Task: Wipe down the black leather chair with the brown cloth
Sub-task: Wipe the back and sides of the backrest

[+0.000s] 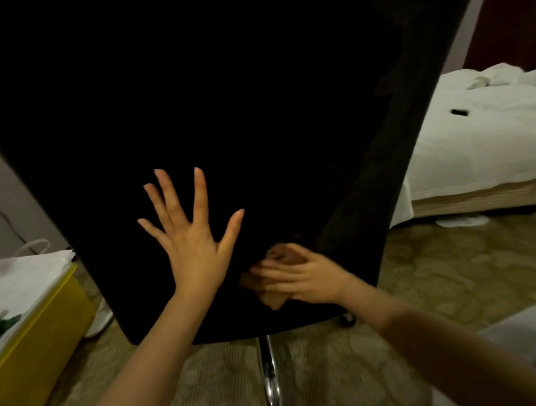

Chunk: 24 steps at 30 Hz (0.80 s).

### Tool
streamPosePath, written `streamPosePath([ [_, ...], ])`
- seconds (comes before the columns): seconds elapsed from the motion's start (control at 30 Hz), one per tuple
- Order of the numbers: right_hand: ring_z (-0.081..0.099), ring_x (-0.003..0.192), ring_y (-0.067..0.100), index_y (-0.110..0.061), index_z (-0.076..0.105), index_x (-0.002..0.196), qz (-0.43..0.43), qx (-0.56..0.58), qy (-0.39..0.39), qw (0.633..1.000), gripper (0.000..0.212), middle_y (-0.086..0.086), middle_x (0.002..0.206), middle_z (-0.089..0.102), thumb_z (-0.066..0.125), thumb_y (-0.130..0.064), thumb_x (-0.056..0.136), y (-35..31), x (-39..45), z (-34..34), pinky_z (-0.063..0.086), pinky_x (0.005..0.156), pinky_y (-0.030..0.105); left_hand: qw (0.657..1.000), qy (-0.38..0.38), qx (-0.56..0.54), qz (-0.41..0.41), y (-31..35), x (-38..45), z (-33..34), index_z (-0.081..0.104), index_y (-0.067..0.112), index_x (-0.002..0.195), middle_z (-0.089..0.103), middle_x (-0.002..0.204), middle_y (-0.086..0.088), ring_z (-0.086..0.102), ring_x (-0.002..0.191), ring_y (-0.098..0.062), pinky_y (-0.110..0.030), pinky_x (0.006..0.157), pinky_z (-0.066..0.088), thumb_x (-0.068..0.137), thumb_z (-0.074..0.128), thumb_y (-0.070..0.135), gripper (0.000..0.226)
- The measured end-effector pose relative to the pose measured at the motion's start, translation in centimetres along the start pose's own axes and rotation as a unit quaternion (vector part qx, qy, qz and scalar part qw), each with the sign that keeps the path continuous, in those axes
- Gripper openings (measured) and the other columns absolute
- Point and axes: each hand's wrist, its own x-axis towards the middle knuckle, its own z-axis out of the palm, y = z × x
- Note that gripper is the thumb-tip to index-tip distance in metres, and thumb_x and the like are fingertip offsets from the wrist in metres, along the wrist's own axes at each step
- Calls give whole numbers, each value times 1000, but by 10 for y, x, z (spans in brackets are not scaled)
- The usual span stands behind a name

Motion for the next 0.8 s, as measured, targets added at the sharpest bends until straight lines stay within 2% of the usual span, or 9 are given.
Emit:
streamPosePath([
  [0.07, 8, 145, 16, -23, 22, 148, 31, -26, 27, 999, 49, 1, 158, 5, 28, -29, 99, 31, -55, -4, 8, 114, 48, 1000, 13, -24, 3, -2, -1, 4, -11, 42, 143, -6, 150, -22, -15, 140, -32, -63, 106, -9, 88, 30, 64, 72],
  [0.17, 6, 145, 16, -29, 29, 143, 62, -38, 30, 997, 48, -1, 158, -2, 37, -33, 95, 64, -73, -17, 7, 114, 49, 999, 28, -45, 8, -2, 2, 9, -13, 44, 141, -7, 148, -24, -18, 138, -25, -60, 106, -12, 88, 30, 65, 71],
  [0.23, 8, 145, 15, -29, 34, 140, 81, -23, 53, 995, 42, -1, 158, 5, 33, -33, 98, 58, -43, -17, 6, 115, 49, 999, 19, -37, 4, -4, 5, 10, -14, 44, 141, -5, 148, -29, -16, 139, -31, -56, 106, -15, 87, 30, 67, 73],
  [0.33, 17, 143, 15, -27, 35, 140, 78, -23, 64, 995, 44, -4, 150, 35, 38, -31, 96, 16, 16, -11, 2, 115, 50, 1000, 1, -29, -9, -15, 9, 6, -15, 43, 141, -5, 149, -33, -18, 139, -29, -45, 108, -20, 85, 31, 70, 78],
  [0.47, 29, 138, 12, -22, 37, 141, -14, -26, 7, 1000, 44, -4, 148, 39, 35, -24, 97, -4, 26, -17, -2, 117, 46, 999, -14, -29, -12, -35, 12, -4, -19, 41, 141, -9, 149, -32, -26, 137, -17, -40, 109, -20, 81, 31, 74, 84],
  [0.53, 32, 136, 12, -20, 41, 139, -44, -13, 21, 999, 43, -4, 146, 42, 27, -18, 98, 15, 19, -30, -2, 118, 44, 999, -26, -44, -11, -42, 14, -8, -19, 41, 140, -11, 150, -30, -27, 137, -17, -37, 109, -21, 80, 30, 75, 85],
  [0.6, 35, 135, 12, -22, 46, 135, -2, -11, 79, 997, 42, -2, 142, 47, 36, -16, 95, 49, 24, -51, 2, 118, 43, 998, -29, -62, -15, -44, 16, -9, -20, 42, 140, -13, 150, -29, -27, 137, -17, -37, 109, -21, 80, 29, 76, 85],
  [0.7, 28, 137, 12, -25, 46, 135, 123, -31, 153, 980, 51, 1, 139, 50, 57, -25, 85, 86, 41, -80, 6, 116, 44, 997, -30, -63, -17, -45, 19, -9, -20, 42, 140, -12, 150, -29, -26, 137, -17, -46, 110, -16, 80, 28, 76, 85],
  [0.8, 17, 142, 16, -27, 39, 137, 193, -1, 145, 970, 52, 2, 143, 43, 53, -31, 87, 63, 38, -75, 3, 116, 48, 997, -36, -54, -46, -35, 15, -13, -14, 35, 145, -9, 150, -30, -23, 139, -22, -38, 109, -20, 78, 27, 78, 89],
])
